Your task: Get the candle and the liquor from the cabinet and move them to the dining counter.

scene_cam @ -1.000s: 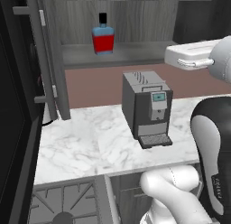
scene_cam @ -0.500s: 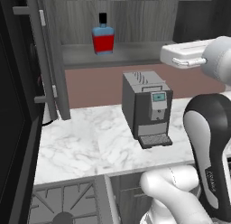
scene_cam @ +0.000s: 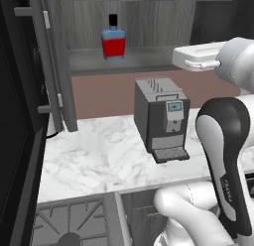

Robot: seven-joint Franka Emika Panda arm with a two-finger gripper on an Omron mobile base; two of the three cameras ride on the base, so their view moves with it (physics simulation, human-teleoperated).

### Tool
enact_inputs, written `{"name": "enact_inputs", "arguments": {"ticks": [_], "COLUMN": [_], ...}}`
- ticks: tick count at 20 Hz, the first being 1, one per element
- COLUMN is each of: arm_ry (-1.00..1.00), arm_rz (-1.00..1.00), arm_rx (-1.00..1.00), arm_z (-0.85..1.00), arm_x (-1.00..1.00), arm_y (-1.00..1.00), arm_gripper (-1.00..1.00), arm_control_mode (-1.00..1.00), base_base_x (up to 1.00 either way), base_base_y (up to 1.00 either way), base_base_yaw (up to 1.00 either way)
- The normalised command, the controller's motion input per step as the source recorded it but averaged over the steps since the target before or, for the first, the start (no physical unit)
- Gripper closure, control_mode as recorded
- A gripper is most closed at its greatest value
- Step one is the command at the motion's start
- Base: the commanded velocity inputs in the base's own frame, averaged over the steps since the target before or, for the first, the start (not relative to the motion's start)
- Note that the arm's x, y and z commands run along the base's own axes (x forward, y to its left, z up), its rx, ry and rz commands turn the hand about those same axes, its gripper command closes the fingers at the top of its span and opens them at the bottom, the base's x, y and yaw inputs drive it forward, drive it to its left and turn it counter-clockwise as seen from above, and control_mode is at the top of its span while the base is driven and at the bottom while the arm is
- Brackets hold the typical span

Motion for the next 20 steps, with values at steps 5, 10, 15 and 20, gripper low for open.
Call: {"name": "enact_inputs", "arguments": {"ticks": [5,10,15,20], "arm_ry": [0.00,0.00,0.00,0.00], "arm_rz": [0.00,0.00,0.00,0.00], "arm_rx": [0.00,0.00,0.00,0.00], "arm_z": [0.00,0.00,0.00,0.00], "arm_x": [0.27,0.22,0.29,0.36], "arm_y": [0.20,0.15,0.00,0.00], "arm_gripper": [-1.00,-1.00,-1.00,-1.00], "arm_control_mode": [-1.00,-1.00,-1.00,-1.00], "base_base_x": [0.00,0.00,0.00,0.00], "base_base_y": [0.00,0.00,0.00,0.00], "base_base_yaw": [0.00,0.00,0.00,0.00]}}
